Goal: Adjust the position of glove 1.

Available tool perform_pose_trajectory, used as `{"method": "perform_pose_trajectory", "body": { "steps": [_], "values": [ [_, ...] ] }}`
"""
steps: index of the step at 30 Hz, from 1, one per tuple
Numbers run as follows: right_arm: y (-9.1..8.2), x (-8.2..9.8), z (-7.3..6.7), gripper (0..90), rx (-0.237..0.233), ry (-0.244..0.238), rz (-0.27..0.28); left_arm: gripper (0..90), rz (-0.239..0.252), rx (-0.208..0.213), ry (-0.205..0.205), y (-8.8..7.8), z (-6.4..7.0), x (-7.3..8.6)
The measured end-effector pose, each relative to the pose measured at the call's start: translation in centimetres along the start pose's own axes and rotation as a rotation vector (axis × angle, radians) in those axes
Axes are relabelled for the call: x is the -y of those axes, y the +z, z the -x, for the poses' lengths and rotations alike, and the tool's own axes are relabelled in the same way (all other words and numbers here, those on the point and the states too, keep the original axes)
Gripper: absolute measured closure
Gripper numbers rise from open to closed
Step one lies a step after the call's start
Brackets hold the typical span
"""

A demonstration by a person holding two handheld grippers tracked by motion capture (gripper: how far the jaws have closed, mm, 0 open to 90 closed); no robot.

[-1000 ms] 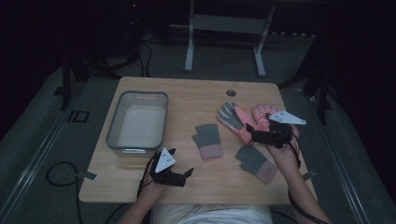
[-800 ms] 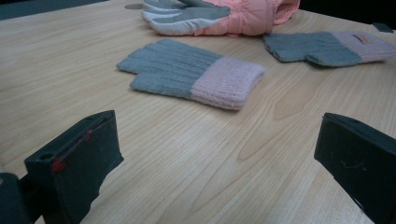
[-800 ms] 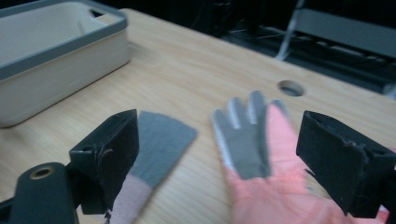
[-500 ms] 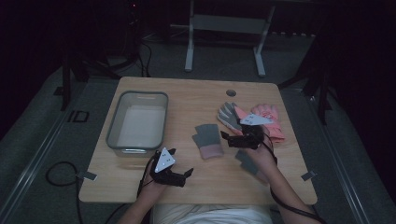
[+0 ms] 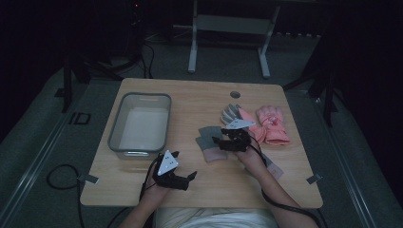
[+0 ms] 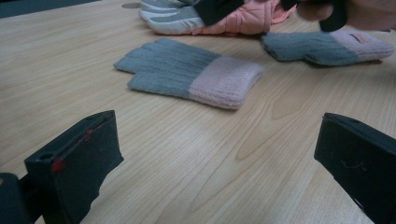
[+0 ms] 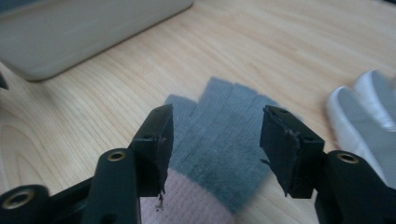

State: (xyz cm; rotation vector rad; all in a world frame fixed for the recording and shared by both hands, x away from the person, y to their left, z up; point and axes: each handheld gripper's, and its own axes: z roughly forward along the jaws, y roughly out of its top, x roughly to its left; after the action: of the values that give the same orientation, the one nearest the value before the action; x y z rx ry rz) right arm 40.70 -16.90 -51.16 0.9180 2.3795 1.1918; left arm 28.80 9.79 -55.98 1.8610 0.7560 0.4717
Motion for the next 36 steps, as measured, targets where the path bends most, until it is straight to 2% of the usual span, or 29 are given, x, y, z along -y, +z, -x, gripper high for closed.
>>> {"method": "perform_pose_trajectory", "body": {
  "steps": [1,3,7,13,18,19,21,23,29,32,36],
  "values": [
    [0.9,0.1,-0.1,48.3,0.002,0.003,-0.022,0.0,0.002,0.003,-0.001,0.0,0.0,0.0],
    [1.7,0.2,0.1,50.0,-0.006,0.015,-0.043,0.0,0.004,0.006,0.0,0.0,0.0,0.0],
    [3.1,0.2,0.3,55.8,0.021,0.005,-0.087,0.0,0.003,0.006,0.002,0.0,0.0,0.0],
    [4.6,0.0,0.6,58.9,0.049,-0.015,-0.137,0.0,0.002,0.009,0.001,0.0,0.0,0.0],
    [5.4,0.4,0.6,59.2,0.049,-0.023,-0.167,0.0,0.0,0.009,0.002,0.0,0.0,0.0],
    [5.5,0.4,0.6,59.7,0.049,-0.018,-0.168,0.0,0.0,0.009,0.001,0.0,0.0,0.0],
    [5.5,0.4,0.6,67.5,0.039,-0.014,-0.177,0.0,0.0,0.009,0.004,0.0,0.0,0.0],
    [5.5,0.4,0.6,69.4,0.038,-0.005,-0.179,0.0,0.0,0.009,0.004,0.0,0.0,0.0],
    [5.7,0.3,0.0,83.8,0.062,-0.006,-0.179,0.0,-0.004,0.011,0.002,0.0,0.1,0.0],
    [5.8,0.1,-0.4,85.7,0.076,-0.002,-0.188,0.0,-0.006,0.012,0.0,0.0,0.0,0.0],
    [5.4,-0.4,-0.6,86.4,0.093,0.053,-0.188,0.0,-0.008,0.015,0.0,0.0,0.0,0.0]
  ]
}}
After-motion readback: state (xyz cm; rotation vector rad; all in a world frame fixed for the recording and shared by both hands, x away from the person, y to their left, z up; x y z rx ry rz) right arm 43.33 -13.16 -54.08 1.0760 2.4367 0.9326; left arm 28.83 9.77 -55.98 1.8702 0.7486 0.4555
